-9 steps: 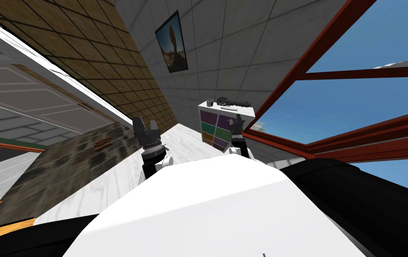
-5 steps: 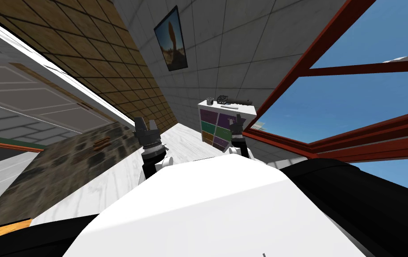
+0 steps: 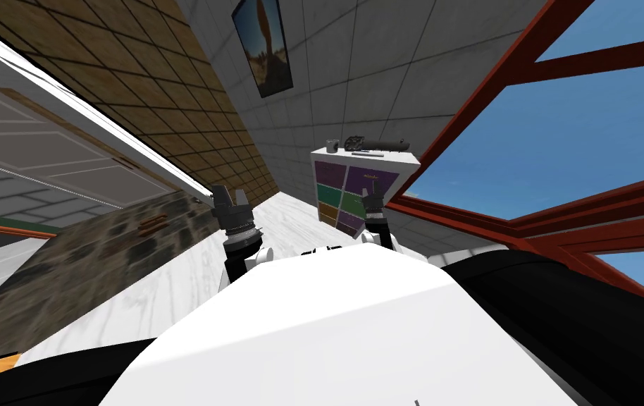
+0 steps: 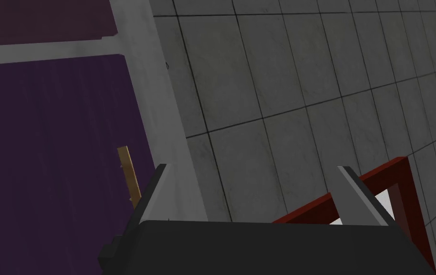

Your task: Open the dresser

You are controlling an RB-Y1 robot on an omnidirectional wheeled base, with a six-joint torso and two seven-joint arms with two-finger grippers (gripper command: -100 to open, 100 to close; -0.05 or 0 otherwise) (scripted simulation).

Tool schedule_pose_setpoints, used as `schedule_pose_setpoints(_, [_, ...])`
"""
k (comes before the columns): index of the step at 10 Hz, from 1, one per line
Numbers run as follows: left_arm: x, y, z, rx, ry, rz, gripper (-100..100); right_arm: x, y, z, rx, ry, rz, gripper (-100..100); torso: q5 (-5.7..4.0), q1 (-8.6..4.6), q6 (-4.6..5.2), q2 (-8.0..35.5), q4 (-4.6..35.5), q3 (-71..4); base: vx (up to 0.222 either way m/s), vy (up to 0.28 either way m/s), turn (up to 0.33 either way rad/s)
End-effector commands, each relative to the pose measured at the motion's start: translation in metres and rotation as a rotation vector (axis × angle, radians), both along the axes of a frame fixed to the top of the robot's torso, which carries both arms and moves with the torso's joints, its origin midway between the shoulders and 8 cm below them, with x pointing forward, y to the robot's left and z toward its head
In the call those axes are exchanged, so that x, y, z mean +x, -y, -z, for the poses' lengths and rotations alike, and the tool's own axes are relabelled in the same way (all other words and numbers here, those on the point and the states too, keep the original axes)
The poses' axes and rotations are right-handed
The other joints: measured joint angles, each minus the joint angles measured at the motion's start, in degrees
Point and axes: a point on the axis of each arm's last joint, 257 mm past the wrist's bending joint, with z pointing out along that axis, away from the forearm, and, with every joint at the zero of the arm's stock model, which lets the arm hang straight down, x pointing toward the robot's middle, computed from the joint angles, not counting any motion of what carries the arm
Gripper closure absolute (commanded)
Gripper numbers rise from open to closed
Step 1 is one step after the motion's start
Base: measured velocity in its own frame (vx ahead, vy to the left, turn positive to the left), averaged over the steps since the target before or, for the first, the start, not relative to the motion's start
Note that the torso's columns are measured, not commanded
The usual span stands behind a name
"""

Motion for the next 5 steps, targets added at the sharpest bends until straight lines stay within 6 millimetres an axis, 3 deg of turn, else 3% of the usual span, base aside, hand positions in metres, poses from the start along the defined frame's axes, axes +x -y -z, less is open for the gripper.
schedule_pose_setpoints(1, [0.000, 0.000, 0.000, 0.000, 0.000, 0.000, 0, 0.003, -0.001, 0.006, -0.079, -0.024, 0.010, -100, 0.00, 0.00, 0.00, 4.23, 4.23, -8.46, 0.031, 0.029, -0.063])
schedule_pose_setpoints(2, [0.000, 0.000, 0.000, 0.000, -0.001, 0.000, 0, 0.005, -0.001, 0.010, -0.122, -0.038, 0.020, -100, 0.02, 0.08, 0.01, 6.09, 6.10, -12.45, 0.056, 0.056, -0.080])
schedule_pose_setpoints(5, [0.000, 0.000, 0.000, 0.000, -0.001, 0.000, 0, 0.010, 0.001, 0.021, -0.220, -0.069, 0.055, -100, 0.01, 0.04, 0.00, 6.82, 6.87, -13.87, 0.060, 0.059, -0.062])
